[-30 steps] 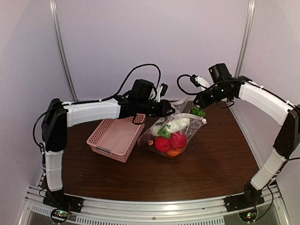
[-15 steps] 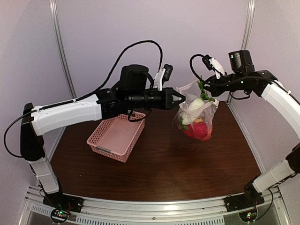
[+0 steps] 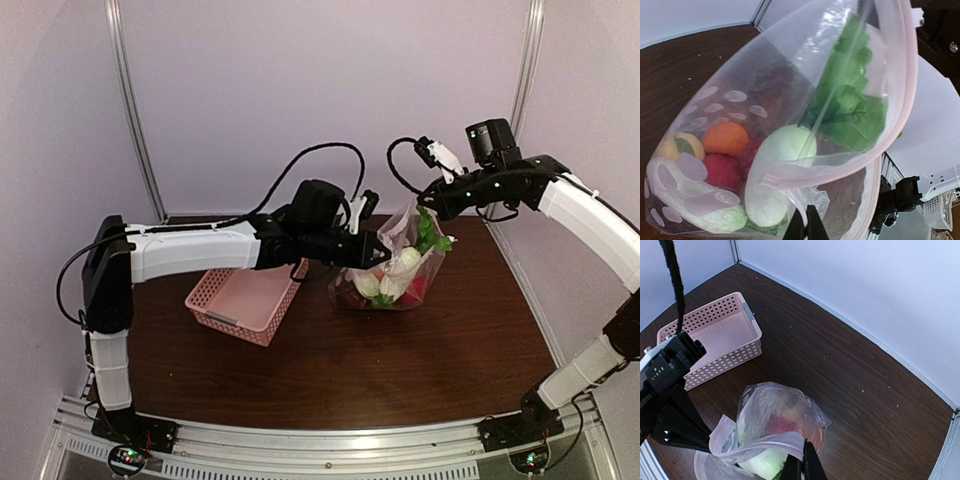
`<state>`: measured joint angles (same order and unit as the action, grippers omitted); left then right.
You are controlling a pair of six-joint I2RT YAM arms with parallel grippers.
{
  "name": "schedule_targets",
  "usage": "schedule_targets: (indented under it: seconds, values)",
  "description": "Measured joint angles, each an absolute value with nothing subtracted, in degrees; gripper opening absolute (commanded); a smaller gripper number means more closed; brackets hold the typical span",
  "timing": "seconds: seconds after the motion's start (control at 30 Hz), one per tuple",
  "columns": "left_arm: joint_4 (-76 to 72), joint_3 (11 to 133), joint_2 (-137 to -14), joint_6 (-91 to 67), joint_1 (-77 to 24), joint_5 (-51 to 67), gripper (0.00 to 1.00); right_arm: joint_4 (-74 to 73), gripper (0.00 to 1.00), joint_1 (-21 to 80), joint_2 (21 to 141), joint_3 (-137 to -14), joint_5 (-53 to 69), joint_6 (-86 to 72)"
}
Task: Place the food in the zip-top bag and seal the zipper
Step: Adjust the zipper food storage bag at the center of the board.
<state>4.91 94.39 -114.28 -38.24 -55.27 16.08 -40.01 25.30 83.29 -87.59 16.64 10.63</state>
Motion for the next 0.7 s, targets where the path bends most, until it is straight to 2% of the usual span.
schedule_targets:
  seconds: [0.13,0.3,0.4,0.53,0.7]
  values:
    - [3.6,94.74,-112.79,-37.93,-57.34,16.21,0.0,-41.04,0.0,25.76,82.94,-89.32,18.72,11.18]
    - [-1.76,89.6,-105.16,-38.19,-58.46,15.9,0.0,-40.47,0.0,26.06,79.96,-88.18,17.19,12.19]
    - [-7.88,85.84,-102.21,-40.18,-57.23,17.34,0.0,-40.29,0.13,26.02,79.33,-87.9,16.51,12.86]
    - [-13.37,79.31,-101.03,-44.6,-55.42,17.47,0.0,-40.8,0.26,25.15,77.8,-86.85,16.86,13.52]
    - [-18.63,73.71,-102.02,-50.37,-54.04,17.63,0.0,-41.52,0.41,16.75,74.89,-85.43,22.74,13.41]
